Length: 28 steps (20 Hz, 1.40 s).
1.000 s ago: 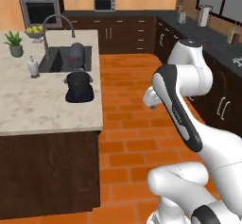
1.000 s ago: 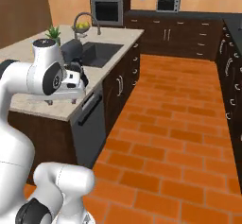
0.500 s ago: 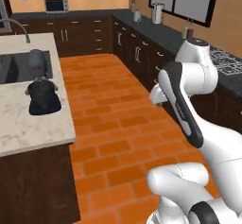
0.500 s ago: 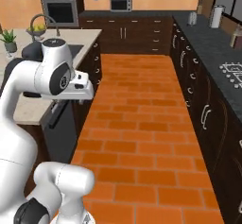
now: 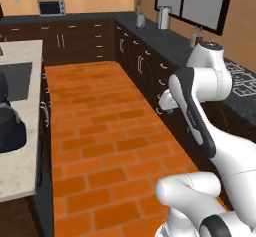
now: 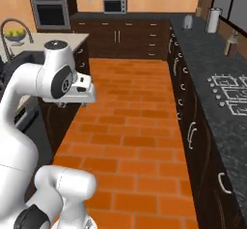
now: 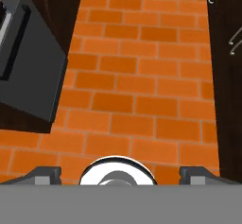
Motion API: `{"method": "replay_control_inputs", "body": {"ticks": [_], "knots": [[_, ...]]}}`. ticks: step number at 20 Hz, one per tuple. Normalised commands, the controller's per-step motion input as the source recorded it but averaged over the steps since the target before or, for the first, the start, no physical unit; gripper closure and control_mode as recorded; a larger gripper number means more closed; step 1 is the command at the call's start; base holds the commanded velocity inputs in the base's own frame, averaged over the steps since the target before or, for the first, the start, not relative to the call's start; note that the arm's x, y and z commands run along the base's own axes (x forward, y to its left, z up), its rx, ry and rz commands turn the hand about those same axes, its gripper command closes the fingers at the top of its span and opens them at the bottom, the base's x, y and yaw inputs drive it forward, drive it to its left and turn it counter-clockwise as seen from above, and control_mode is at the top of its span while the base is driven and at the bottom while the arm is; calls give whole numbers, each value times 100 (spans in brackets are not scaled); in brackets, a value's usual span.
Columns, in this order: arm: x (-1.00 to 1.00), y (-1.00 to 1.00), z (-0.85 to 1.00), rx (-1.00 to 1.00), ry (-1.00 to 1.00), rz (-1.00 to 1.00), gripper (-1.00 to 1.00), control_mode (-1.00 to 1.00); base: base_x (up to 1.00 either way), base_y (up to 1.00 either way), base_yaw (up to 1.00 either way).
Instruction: Navigate to the stove.
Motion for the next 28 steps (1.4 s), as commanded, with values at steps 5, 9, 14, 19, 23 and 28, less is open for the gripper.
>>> {"method": "replay_control_inputs", "body": {"ticks": [5,9,14,19,23,28], "knots": [[0,0,0,0,0,0,-100,100,100,-77,0],[0,0,0,0,0,0,-100,100,100,-65,-21],[0,0,0,0,0,0,-100,100,100,-12,-54],[0,0,0,0,0,0,-100,100,98,43,-64],[0,0,0,0,0,0,-100,100,56,44,-83],[0,0,0,0,0,0,-100,100,29,31,-94]]}}
